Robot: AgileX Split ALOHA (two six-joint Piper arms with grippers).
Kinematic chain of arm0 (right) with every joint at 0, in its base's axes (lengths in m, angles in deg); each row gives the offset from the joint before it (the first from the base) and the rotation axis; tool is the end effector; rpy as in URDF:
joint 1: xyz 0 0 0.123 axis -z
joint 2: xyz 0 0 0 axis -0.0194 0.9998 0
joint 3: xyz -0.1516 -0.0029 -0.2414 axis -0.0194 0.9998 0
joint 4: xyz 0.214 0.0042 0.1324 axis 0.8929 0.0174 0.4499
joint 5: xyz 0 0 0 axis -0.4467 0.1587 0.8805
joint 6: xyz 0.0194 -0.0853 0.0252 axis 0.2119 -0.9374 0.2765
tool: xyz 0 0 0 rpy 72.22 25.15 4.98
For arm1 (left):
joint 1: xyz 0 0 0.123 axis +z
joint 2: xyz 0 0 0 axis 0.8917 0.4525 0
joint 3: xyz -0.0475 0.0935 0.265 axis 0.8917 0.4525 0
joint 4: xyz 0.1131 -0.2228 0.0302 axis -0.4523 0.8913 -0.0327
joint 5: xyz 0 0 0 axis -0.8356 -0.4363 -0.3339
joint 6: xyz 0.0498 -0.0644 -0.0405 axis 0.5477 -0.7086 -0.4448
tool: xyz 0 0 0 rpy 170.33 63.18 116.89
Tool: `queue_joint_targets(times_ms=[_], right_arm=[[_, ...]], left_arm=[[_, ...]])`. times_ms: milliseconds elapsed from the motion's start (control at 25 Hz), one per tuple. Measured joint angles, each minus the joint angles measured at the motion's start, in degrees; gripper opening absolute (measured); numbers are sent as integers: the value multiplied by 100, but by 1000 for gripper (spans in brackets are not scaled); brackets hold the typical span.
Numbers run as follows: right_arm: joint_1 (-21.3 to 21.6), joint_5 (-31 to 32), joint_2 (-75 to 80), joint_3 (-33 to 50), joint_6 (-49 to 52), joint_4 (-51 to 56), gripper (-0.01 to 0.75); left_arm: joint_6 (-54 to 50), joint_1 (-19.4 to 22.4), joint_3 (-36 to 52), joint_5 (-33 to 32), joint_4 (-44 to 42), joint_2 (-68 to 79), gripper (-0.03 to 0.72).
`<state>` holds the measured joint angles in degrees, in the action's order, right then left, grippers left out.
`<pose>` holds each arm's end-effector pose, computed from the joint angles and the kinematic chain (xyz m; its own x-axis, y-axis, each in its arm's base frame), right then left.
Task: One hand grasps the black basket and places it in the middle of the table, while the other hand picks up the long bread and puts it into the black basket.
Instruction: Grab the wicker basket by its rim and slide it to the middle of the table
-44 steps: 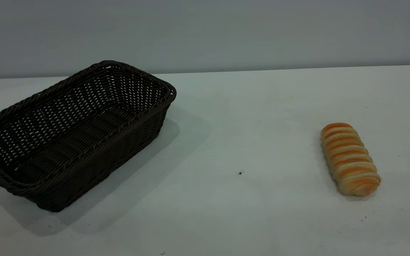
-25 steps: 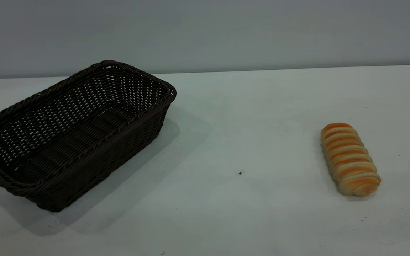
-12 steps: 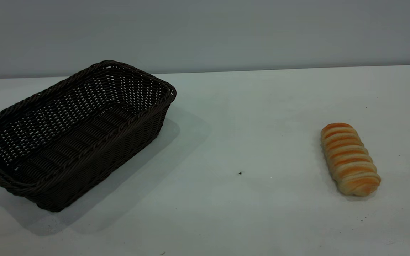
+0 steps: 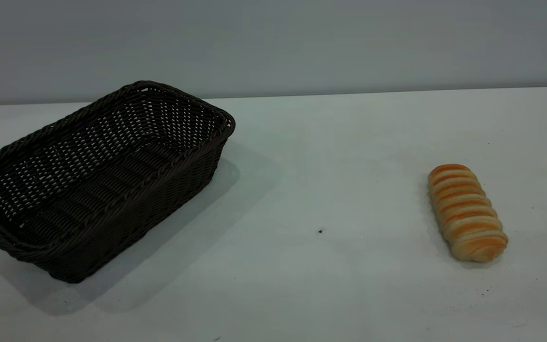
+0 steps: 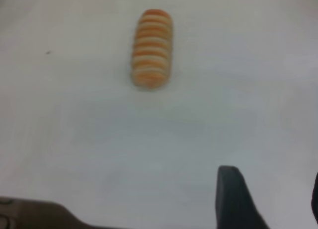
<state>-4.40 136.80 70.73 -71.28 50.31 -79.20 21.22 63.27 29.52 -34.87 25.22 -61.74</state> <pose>0.0075 0.0025 0.2663 -0.5981 -0.0410 -0.8004 -0.1007 0.9946 0.0243 -0.0100 -0.0082 0.2684 -0.5096 0.0292 -0.8599 0.0901 0.9957 -0.0196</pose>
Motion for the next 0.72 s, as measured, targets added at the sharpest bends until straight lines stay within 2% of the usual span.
queue_joint_targets(times_ms=[440,560,720], right_arm=[[-1003,0,0,0,0,262,356],[-1119,-14,13,-42,6,232,356],[-1166,-142,494,-366,100,-63,356]], left_arm=[[-50,-73,-24,37,5,47,573],[-321,-73,-187,429,7,308,573],[-1200,-73,-282,1139,-230,996,566]])
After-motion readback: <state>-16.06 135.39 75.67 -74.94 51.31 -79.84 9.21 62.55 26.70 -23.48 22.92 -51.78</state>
